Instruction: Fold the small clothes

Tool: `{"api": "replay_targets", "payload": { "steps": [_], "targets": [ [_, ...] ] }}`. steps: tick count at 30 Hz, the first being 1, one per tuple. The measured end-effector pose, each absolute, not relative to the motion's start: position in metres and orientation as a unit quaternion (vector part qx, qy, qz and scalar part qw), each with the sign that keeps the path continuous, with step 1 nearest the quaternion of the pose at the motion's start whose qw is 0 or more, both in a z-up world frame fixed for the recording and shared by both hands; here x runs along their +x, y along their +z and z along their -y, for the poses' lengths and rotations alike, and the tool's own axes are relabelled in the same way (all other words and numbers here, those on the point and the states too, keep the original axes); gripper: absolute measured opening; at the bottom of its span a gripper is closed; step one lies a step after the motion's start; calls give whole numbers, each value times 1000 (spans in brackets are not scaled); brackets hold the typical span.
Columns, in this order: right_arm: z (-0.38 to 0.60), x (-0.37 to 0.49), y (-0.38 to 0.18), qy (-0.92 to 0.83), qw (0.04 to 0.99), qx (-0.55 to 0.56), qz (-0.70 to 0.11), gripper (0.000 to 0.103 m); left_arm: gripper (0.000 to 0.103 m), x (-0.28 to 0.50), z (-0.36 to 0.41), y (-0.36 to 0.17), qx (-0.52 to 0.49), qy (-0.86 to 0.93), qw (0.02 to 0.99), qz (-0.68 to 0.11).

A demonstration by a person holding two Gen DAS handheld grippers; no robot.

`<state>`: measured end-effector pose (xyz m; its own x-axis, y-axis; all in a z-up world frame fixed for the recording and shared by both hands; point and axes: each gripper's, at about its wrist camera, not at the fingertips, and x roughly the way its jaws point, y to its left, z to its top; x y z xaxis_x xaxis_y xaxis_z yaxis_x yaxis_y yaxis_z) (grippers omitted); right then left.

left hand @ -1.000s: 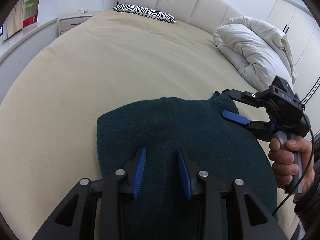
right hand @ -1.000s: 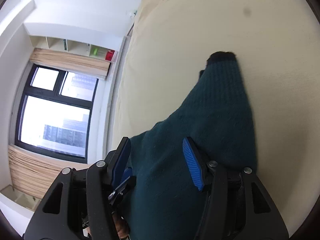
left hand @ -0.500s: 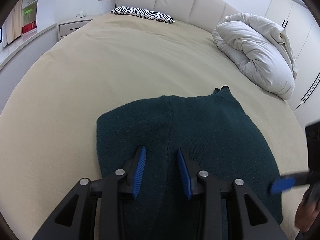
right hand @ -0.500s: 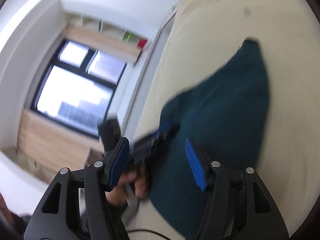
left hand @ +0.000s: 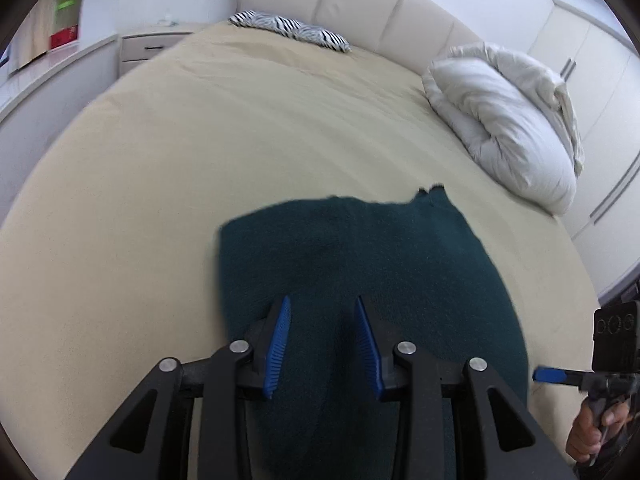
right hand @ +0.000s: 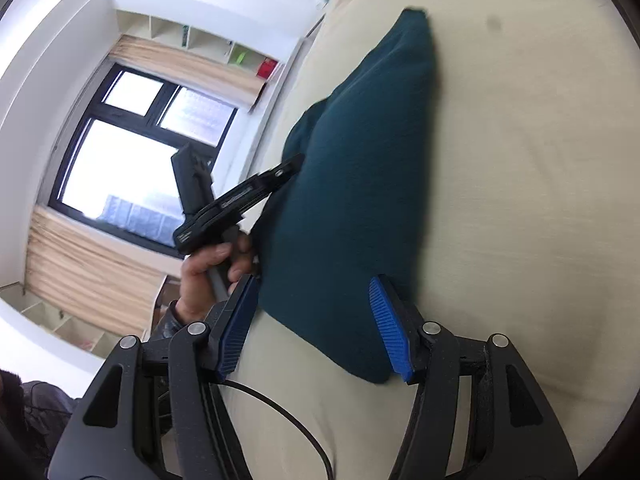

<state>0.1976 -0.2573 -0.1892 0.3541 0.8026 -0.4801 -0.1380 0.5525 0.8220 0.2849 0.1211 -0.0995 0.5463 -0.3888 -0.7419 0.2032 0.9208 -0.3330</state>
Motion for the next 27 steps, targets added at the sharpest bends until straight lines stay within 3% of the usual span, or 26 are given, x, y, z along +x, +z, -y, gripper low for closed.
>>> {"api": "replay_targets", "payload": {
  "steps": [2,3,9,15,19,22,27],
  "targets": [
    [279,193,-181,279,767,356,-454,87,50,271,-140,-92,-127,-163,877,-433],
    [283,193,-179,274,772,359,-448,89,51,263,-152,-92,-146,-160,875,-433],
    [294,220,-180,278,759,369,-460,89,51,252,-182,-119,-209,-167,836,-479],
    [276,259,-206,277,726,379,-502,89,59,260,-196,-136,-293,-197,789,-503],
    [270,272,-210,286,715,385,-509,82,59,272,-194,-143,-312,-212,760,-530],
    [266,278,-211,297,706,384,-516,72,59,280,-190,-144,-318,-216,745,-545],
    [254,278,-213,297,706,369,-527,72,59,287,-179,-149,-341,-252,709,-564]
  ]
}}
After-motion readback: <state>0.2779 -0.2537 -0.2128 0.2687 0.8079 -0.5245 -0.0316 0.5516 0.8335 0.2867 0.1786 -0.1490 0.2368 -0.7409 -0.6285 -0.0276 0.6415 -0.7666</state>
